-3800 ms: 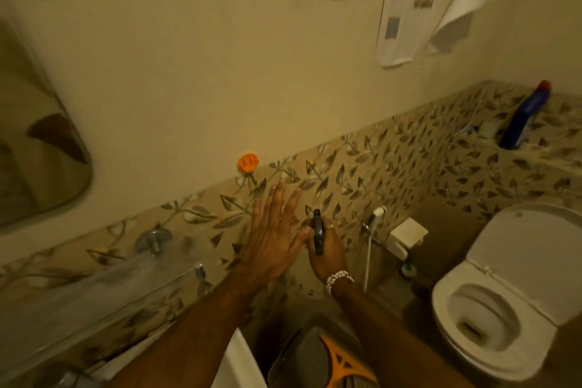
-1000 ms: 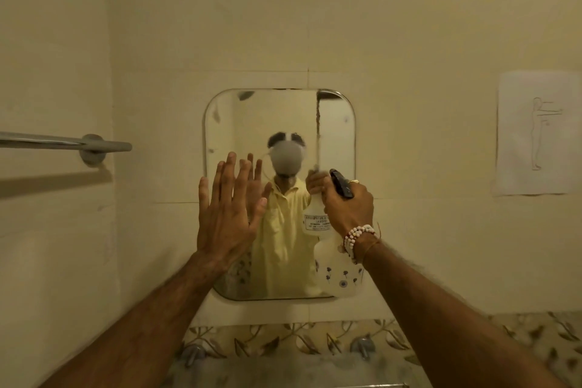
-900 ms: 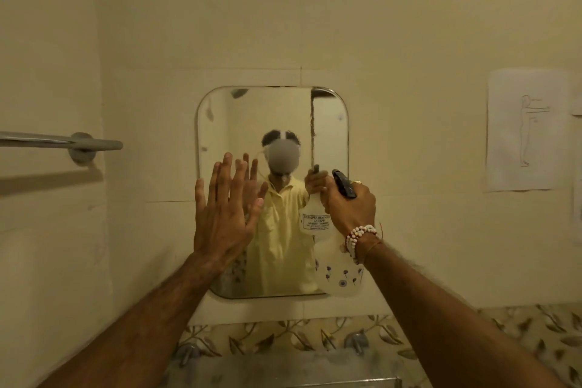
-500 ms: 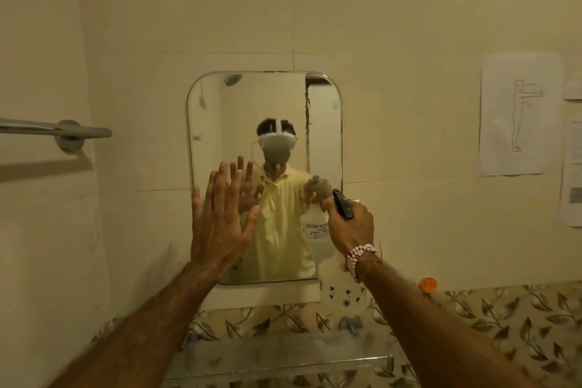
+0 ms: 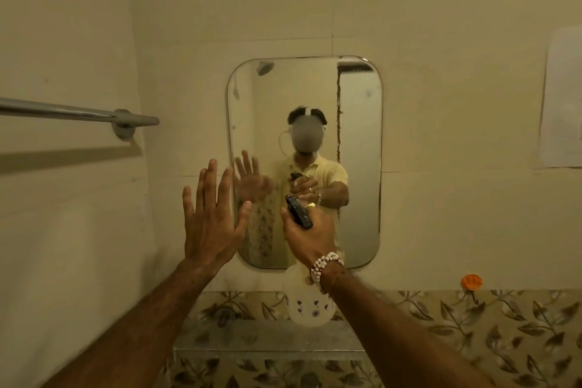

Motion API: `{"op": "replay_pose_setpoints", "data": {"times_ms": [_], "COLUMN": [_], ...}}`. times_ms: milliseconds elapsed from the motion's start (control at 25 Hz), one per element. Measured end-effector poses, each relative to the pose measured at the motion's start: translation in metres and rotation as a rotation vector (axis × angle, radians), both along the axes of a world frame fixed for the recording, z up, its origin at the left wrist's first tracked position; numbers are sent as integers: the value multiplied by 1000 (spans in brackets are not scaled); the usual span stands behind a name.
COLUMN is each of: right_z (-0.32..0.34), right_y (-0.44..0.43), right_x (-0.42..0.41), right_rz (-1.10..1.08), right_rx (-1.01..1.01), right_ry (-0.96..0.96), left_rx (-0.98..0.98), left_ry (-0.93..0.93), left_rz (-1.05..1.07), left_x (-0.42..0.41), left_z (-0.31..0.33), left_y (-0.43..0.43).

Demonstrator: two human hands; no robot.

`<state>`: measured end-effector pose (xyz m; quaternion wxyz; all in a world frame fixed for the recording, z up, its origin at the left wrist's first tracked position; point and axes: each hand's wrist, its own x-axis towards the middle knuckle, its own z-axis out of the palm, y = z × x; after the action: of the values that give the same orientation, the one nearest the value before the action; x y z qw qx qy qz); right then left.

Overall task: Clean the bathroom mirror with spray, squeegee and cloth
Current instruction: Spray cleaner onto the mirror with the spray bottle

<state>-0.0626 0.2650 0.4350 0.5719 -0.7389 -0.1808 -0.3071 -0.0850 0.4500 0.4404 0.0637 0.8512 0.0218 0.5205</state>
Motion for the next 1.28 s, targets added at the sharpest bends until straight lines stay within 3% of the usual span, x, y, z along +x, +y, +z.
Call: {"op": "replay_pose_setpoints", "data": {"times_ms": [400,560,800,920,1280], "right_z": [-53,-65,-69,-82,-133], "right_y": [1,-19,-77,-104,-88], "right_x": [1,3,12,16,0], "right_rz": [15,41,-242,-316,-194], "right_rx": [-46,28,319,281,200], "right_ry": [154,178,195,244,389], "left_rx": [8,23,8,-5,-106], "left_ry": [45,68,75,80,110], "left_rz": [5,-3,-99,-159,-164], "left_x": [1,7,23,26,14], "left_z": [-18,-29,-36,-49,-99], "left_y": [0,-8,-46,-67,-64]}}
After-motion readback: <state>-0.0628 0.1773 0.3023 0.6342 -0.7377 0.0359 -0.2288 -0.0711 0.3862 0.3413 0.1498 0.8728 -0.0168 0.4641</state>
